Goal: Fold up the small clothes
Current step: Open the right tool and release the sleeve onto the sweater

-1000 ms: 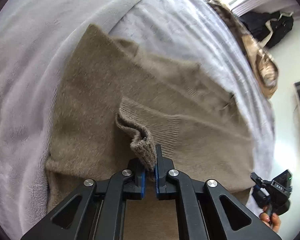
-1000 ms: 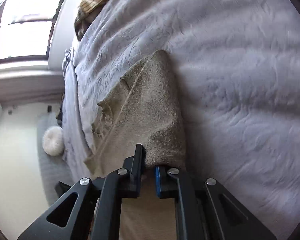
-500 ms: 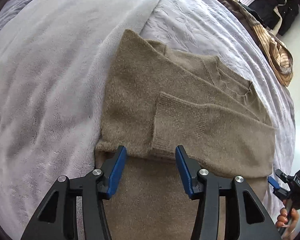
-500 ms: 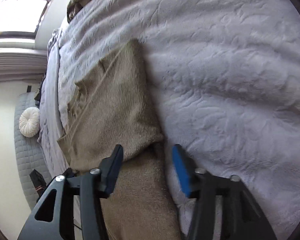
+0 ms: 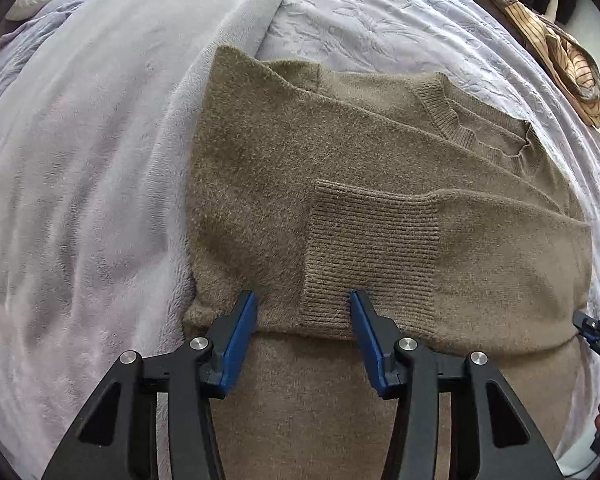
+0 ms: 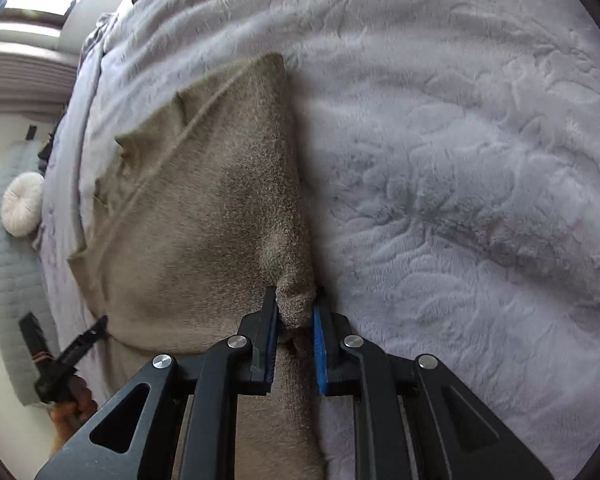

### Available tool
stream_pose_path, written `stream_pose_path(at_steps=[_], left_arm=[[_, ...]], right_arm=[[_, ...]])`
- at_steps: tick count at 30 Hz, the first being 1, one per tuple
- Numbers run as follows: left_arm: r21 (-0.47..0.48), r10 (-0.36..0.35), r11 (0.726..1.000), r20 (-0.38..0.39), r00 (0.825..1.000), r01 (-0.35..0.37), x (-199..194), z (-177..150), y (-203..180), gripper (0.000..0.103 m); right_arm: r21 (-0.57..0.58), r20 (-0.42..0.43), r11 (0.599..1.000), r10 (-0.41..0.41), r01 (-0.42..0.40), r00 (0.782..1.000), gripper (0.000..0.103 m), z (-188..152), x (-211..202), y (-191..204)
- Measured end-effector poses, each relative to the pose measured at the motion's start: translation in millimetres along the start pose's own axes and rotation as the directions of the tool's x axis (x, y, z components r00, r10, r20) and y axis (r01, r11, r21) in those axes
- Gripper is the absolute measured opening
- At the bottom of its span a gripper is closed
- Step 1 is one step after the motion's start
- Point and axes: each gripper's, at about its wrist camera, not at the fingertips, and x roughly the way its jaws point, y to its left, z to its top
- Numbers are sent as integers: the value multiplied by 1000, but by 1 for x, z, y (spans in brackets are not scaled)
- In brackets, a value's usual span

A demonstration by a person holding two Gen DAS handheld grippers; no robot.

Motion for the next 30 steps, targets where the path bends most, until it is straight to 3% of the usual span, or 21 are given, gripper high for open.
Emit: stream_pose_path(at_steps=[5,14,30], left_arm=[[-2,9,1000,-32,999,-9,-7,-7,4,52],[-17,39,999,-63,997,-40,-16,-24,8,52],[86,67,994,-50,996,-62,-51,-49,-22,52]], right_arm=[[-6,12,999,-39,39,999,23,-7,-11,7],[-52,14,987,-151,152,988,25,-23,-35,20],[-71,4,988,-140,140,990,32,-55,-53,48]])
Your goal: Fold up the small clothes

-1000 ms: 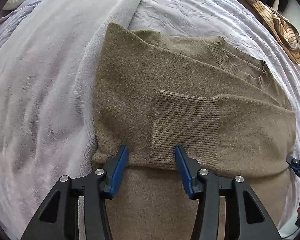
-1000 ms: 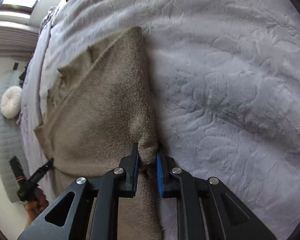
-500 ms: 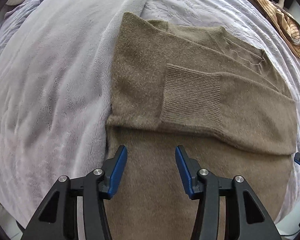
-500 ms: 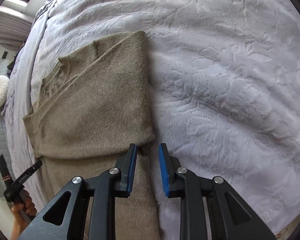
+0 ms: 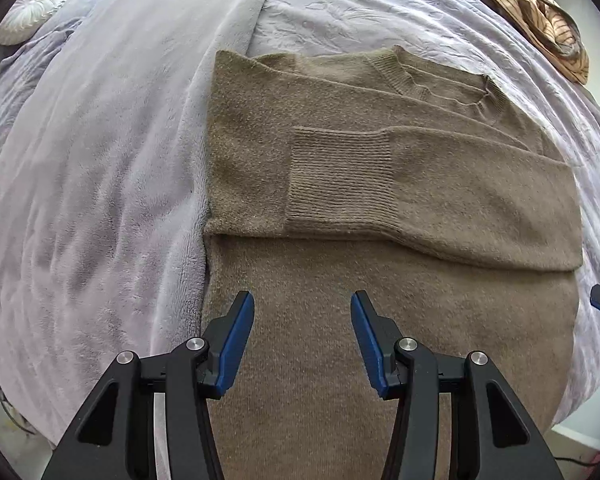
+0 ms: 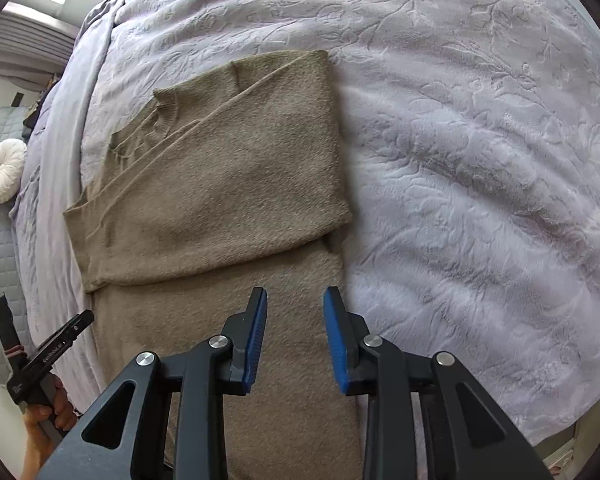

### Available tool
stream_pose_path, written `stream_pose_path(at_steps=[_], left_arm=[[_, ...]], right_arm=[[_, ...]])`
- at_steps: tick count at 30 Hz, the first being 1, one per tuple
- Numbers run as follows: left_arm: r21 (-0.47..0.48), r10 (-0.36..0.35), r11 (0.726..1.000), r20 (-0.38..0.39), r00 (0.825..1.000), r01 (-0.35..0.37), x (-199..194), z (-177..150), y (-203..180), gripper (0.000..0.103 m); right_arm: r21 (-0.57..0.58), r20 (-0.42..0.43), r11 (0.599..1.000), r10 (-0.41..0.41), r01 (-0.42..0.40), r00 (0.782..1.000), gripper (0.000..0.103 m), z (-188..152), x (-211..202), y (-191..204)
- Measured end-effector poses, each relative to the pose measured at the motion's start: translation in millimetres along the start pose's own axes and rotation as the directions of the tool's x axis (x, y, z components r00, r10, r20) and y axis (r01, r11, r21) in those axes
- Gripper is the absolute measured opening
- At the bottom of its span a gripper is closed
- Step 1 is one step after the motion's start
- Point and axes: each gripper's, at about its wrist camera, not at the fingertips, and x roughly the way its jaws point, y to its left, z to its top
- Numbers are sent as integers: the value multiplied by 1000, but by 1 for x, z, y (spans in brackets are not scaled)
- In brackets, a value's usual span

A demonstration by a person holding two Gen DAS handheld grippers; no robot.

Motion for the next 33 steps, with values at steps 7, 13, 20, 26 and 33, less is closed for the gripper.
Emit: stream_pose_path(at_steps=[7,13,20,26,33], left_arm=[[5,19,1000,15,1000,-19,-16,0,1,81],[7,27,1000,25,999,-27,-23,-2,4,93],[25,48,998,55,997,-49,-29,-2,-3,103],[17,68,997,48,997,-69,-30,-1,-3,103],[57,37,998,36,999,-39,-38,-7,-11,103]], right_arm=[[-1,11,1000,11,-11,1000,32,-2,-7,9],[-14,15,1000,19,-19,1000,32,-1,-10,18],[-40,27,999,19,-18,999,56,-2,-14,29],[-78,44,997,15,-12,999,57,-6,-21,40],[-91,63,996,21,-15,998,57,-11,-30,46]])
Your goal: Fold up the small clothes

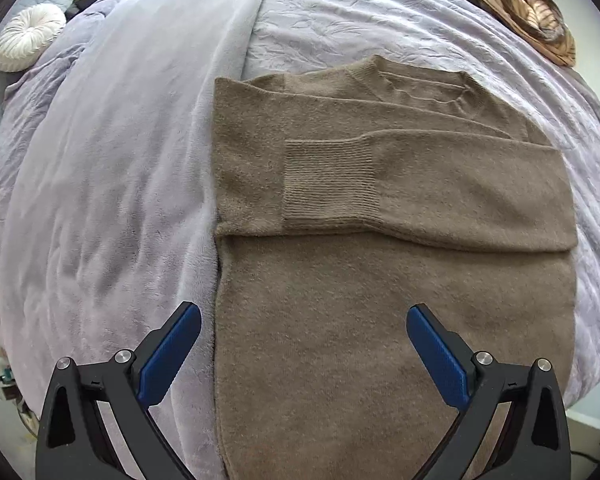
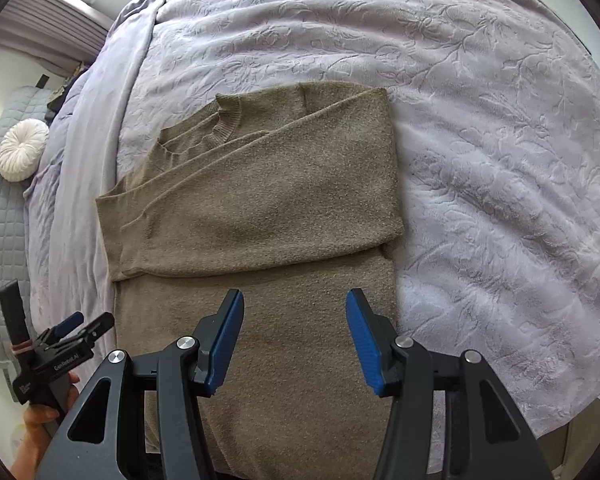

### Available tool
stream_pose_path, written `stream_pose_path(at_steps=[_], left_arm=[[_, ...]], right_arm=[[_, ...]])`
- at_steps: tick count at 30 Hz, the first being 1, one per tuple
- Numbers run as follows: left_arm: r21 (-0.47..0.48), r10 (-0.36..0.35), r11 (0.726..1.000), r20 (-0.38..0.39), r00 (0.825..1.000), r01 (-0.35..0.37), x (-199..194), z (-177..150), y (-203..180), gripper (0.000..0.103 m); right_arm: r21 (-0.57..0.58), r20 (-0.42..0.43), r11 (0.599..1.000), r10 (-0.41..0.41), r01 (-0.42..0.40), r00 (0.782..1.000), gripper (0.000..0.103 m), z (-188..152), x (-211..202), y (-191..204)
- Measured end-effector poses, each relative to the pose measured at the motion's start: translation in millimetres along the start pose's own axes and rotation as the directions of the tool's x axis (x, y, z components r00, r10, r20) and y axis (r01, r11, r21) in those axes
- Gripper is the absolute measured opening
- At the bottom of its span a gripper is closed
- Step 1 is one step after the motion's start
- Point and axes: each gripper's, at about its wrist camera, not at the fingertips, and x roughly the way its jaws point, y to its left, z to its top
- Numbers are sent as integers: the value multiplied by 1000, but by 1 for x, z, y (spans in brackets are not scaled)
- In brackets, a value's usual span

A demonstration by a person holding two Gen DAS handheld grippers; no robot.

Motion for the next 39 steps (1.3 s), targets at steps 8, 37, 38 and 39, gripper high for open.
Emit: stream_pose_path(at_steps=[8,37,38,39], left_arm=[[12,3,1000,7,1000,-3,-11,-3,-7,103],[18,56,998,-59,997,-55,-12,-5,-46,103],[6,61,998,-59,996,-60,-13,-7,-49,103],[-3,63,998,-59,996,-63,-14,-9,-50,103]], right_arm=[[15,6,1000,6,-6,1000,57,-7,-4,-2],[64,-61,995,78,-74,995,57,-11,7,-41],[55,-63,995,81,-78,995,57,-10,7,-43],[49,-66,995,85,-82,994,57,-10,6,-44]])
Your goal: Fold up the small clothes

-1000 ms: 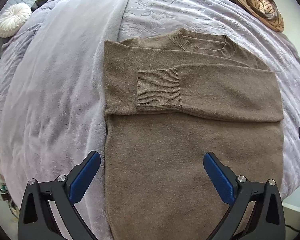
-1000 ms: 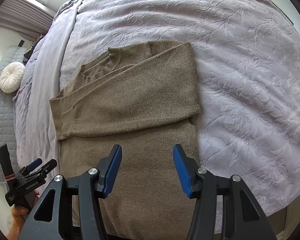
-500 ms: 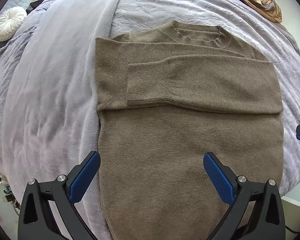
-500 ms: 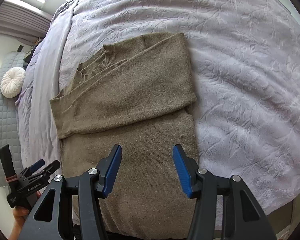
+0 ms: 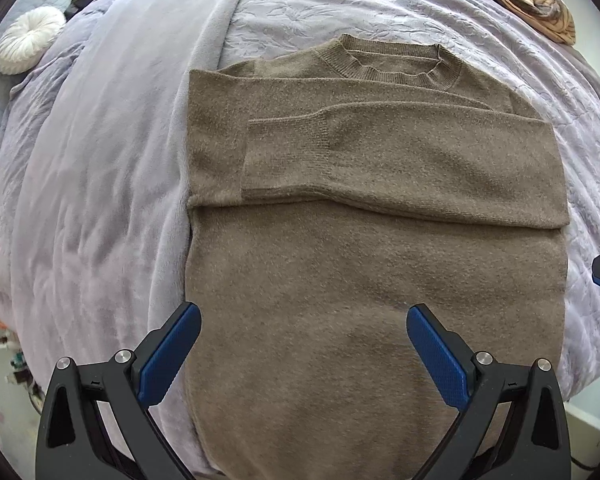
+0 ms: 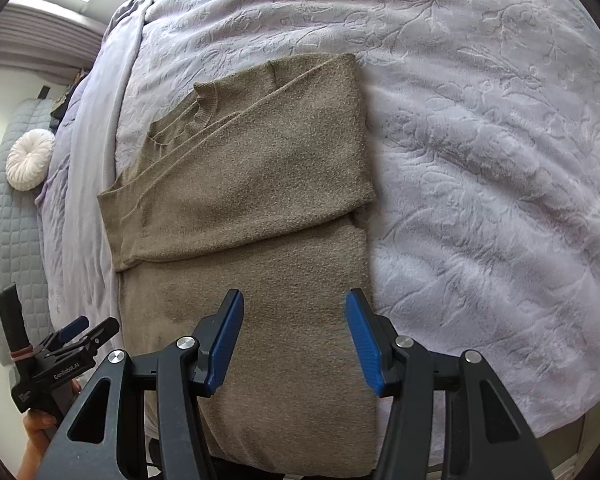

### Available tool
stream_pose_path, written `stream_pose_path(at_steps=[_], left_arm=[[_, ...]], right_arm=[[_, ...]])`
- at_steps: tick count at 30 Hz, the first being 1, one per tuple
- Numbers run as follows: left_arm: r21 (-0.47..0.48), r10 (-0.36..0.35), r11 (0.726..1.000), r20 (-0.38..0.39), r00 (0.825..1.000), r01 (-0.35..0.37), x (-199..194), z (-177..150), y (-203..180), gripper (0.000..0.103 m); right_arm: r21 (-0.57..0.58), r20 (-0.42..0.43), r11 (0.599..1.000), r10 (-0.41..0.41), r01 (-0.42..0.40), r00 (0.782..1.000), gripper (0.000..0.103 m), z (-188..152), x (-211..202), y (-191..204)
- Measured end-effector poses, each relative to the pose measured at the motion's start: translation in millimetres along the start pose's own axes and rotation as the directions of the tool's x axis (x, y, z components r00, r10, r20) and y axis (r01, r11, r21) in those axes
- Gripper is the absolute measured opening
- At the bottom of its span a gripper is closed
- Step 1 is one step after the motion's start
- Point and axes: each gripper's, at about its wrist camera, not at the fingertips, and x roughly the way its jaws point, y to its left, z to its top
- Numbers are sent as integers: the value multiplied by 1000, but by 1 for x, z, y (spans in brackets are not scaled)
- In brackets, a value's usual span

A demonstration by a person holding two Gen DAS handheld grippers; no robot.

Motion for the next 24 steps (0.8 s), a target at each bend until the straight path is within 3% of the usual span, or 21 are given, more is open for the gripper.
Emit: stream_pose_path(at_steps=[10,18,24], left_arm=[[-158,23,987,-31,999,-27,-4,-51,-16,103],[-137,33,990,-41,999,-39,-3,-76,-14,103],[-71,19,997,-29,999,-21,8,-99,3,103]], right_arm=[[-126,-100,990,52,-65,994,60,8,6,-13],[-123,-115,989,70,-84,991,61,-2,6,-16],[-92,-110,994,57,-67,992,61,-35,14,-12]])
